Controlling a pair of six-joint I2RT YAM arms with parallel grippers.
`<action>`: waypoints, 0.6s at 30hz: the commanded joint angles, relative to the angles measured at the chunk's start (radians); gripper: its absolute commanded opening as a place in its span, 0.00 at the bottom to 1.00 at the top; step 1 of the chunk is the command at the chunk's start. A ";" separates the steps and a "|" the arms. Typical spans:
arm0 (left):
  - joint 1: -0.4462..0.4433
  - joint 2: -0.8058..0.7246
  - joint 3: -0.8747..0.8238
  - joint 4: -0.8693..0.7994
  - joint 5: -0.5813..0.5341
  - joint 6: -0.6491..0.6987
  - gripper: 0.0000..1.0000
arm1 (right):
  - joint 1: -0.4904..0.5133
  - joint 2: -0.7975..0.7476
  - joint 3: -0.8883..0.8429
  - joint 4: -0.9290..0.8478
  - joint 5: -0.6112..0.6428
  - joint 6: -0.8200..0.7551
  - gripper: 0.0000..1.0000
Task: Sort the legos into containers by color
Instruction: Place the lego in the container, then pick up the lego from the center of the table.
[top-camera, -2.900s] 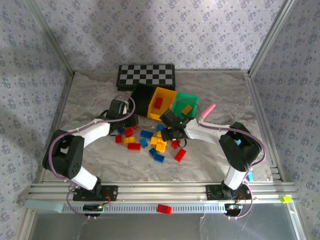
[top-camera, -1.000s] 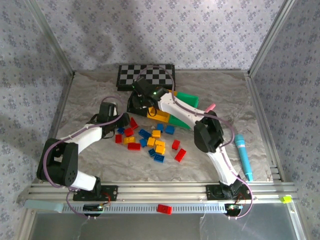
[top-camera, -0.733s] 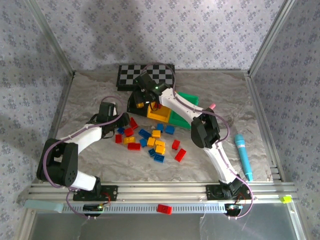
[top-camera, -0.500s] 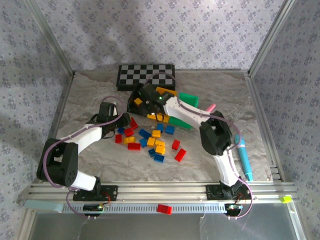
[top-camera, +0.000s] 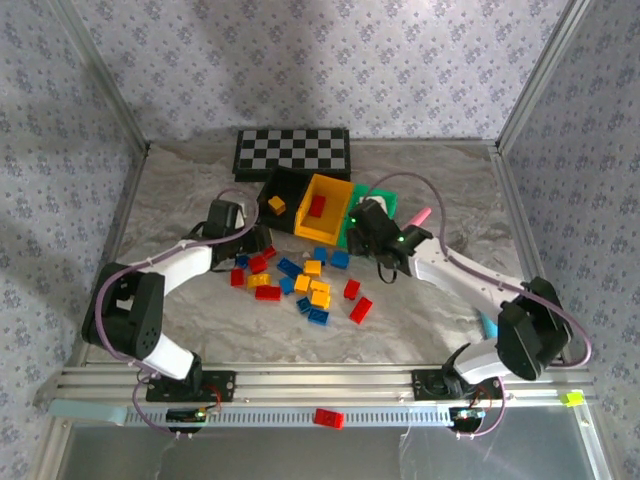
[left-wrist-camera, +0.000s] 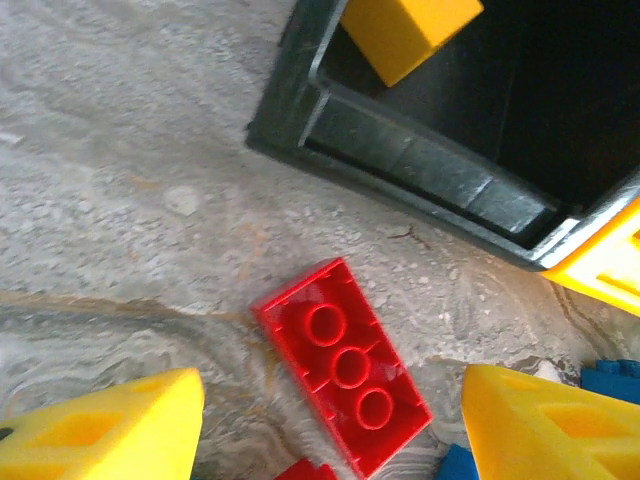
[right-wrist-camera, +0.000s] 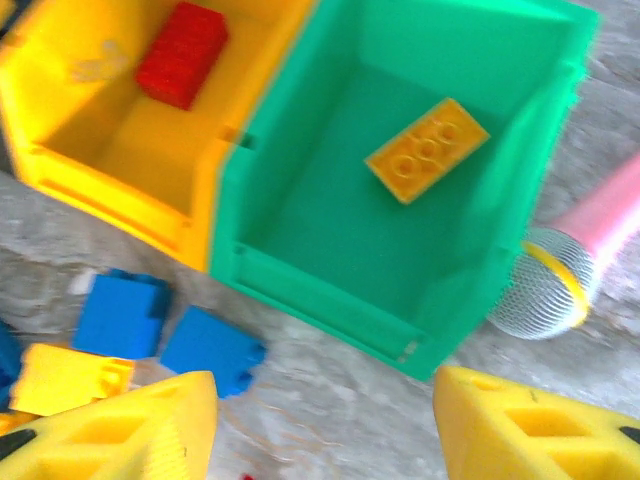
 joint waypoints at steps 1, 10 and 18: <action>-0.027 0.046 0.076 -0.077 -0.044 0.043 0.69 | -0.029 -0.074 -0.064 0.029 0.032 0.007 0.61; -0.087 0.204 0.299 -0.343 -0.195 0.094 0.68 | -0.135 -0.261 -0.229 0.057 -0.007 -0.039 0.61; -0.125 0.264 0.384 -0.439 -0.270 0.088 0.67 | -0.184 -0.334 -0.324 0.093 -0.030 -0.050 0.62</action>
